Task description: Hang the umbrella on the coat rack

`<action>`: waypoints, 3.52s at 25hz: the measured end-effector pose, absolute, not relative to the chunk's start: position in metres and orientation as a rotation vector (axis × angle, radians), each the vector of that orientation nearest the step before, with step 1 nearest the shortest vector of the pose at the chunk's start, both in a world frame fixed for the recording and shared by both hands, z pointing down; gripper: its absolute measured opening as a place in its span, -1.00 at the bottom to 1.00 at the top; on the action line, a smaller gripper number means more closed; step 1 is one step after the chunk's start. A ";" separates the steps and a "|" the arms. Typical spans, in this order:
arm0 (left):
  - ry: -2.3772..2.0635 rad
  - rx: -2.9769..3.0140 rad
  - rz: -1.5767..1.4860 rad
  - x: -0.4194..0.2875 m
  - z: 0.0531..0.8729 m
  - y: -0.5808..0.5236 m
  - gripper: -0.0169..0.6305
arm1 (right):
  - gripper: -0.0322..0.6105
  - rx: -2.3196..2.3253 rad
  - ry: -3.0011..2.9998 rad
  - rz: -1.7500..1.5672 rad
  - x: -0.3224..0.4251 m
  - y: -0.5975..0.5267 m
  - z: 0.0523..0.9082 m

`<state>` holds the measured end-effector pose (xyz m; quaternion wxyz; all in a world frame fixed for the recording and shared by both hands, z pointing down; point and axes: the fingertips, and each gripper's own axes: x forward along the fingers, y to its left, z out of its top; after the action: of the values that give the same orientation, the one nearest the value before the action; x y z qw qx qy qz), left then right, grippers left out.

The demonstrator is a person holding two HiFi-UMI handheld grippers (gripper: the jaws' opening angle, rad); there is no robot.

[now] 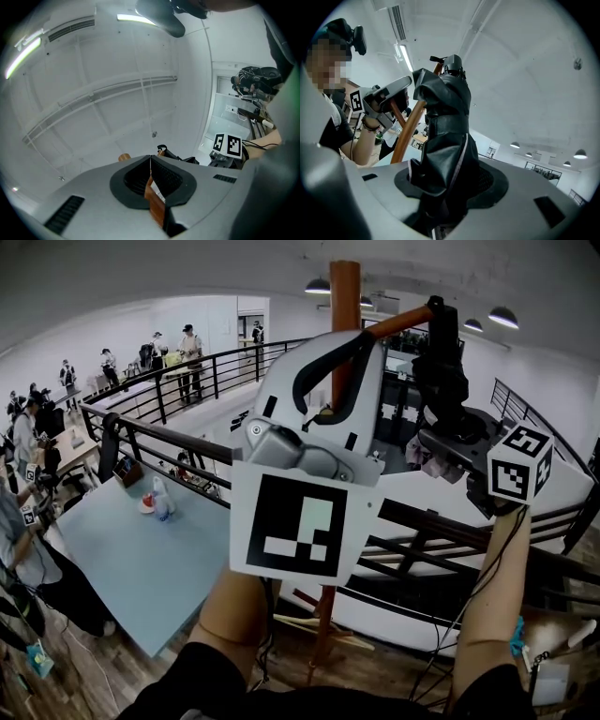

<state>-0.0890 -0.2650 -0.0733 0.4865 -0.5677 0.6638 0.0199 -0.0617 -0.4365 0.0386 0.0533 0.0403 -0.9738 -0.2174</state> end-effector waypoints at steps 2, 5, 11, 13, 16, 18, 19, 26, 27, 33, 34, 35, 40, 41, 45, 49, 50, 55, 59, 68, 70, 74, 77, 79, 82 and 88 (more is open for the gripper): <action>1.616 -1.381 0.048 -0.087 -0.080 -0.268 -0.91 | -0.22 0.220 -2.930 -0.715 -0.056 -0.446 0.030; 1.612 -1.382 0.051 -0.084 -0.091 -0.271 -0.91 | -0.22 0.400 -2.853 -0.808 -0.045 -0.465 0.019; 1.608 -1.380 0.053 -0.084 -0.086 -0.271 -0.91 | -0.22 0.627 -2.758 -0.917 -0.031 -0.481 0.019; 1.605 -1.380 0.056 -0.085 -0.086 -0.270 -0.91 | -0.22 0.700 -2.732 -0.937 -0.027 -0.484 0.015; 1.602 -1.380 0.062 -0.086 -0.088 -0.271 -0.91 | -0.22 0.789 -2.699 -0.946 -0.023 -0.490 0.007; 1.603 -1.382 0.066 -0.087 -0.087 -0.271 -0.91 | -0.22 0.829 -2.676 -0.954 -0.022 -0.493 0.005; 1.602 -1.382 0.068 -0.087 -0.087 -0.271 -0.91 | -0.22 0.839 -2.669 -0.955 -0.023 -0.493 0.005; 1.604 -1.379 0.069 -0.088 -0.087 -0.269 -0.91 | -0.22 0.874 -2.646 -0.978 -0.024 -0.491 0.000; 1.604 -1.378 0.068 -0.088 -0.086 -0.268 -0.91 | -0.22 0.884 -2.646 -0.989 -0.023 -0.490 -0.002; 1.607 -1.381 0.064 -0.089 -0.085 -0.264 -0.91 | -0.22 0.947 -2.589 -1.055 -0.020 -0.485 -0.005; 1.609 -1.381 0.062 -0.089 -0.085 -0.264 -0.91 | -0.22 0.946 -2.585 -1.060 -0.021 -0.484 -0.005; 1.610 -1.379 0.060 -0.088 -0.086 -0.265 -0.91 | -0.22 0.942 -2.585 -1.062 -0.021 -0.484 -0.005; 1.620 -1.372 0.059 -0.091 -0.084 -0.267 -0.91 | -0.21 0.920 -2.587 -1.062 -0.024 -0.484 0.002; 1.622 -1.371 0.060 -0.091 -0.084 -0.266 -0.91 | -0.22 0.915 -2.586 -1.060 -0.025 -0.484 0.003; 1.628 -1.367 0.060 -0.093 -0.085 -0.262 -0.91 | -0.21 0.900 -2.589 -1.046 -0.028 -0.482 0.009; 1.635 -1.369 0.061 -0.097 -0.081 -0.260 -0.91 | -0.21 0.884 -2.596 -1.037 -0.033 -0.478 0.017; 1.638 -1.370 0.062 -0.100 -0.081 -0.260 -0.91 | -0.21 0.880 -2.597 -1.034 -0.036 -0.478 0.019; 1.649 -1.369 0.056 -0.111 -0.079 -0.256 -0.91 | -0.21 0.866 -2.596 -1.023 -0.045 -0.474 0.027; 1.655 -1.363 0.050 -0.115 -0.075 -0.253 -0.91 | -0.21 0.862 -2.603 -1.007 -0.050 -0.472 0.034; 1.665 -1.380 0.022 -0.115 -0.052 -0.249 -0.91 | -0.21 0.828 -2.594 -0.968 -0.054 -0.466 0.069; 1.671 -1.383 0.013 -0.118 -0.060 -0.252 -0.91 | -0.21 0.821 -2.586 -0.952 -0.054 -0.469 0.066; 1.659 -1.390 -0.001 -0.121 -0.062 -0.253 -0.91 | -0.21 0.817 -2.582 -0.913 -0.055 -0.472 0.074; 1.645 -1.395 -0.013 -0.117 -0.055 -0.254 -0.91 | -0.21 0.811 -2.582 -0.889 -0.055 -0.469 0.086; 1.640 -1.404 -0.024 -0.117 -0.050 -0.255 -0.91 | -0.21 0.798 -2.588 -0.873 -0.056 -0.464 0.094; 1.645 -1.427 -0.036 -0.120 -0.034 -0.258 -0.91 | -0.21 0.783 -2.614 -0.846 -0.056 -0.456 0.108; 1.660 -1.462 -0.064 -0.126 -0.011 -0.268 -0.91 | -0.21 0.778 -2.692 -0.807 -0.051 -0.438 0.115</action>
<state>-0.1260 -0.2676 -0.0109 0.4479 -0.5906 0.6707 -0.0258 -0.0508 -0.4381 0.1148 0.1127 0.2650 -0.9173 -0.2752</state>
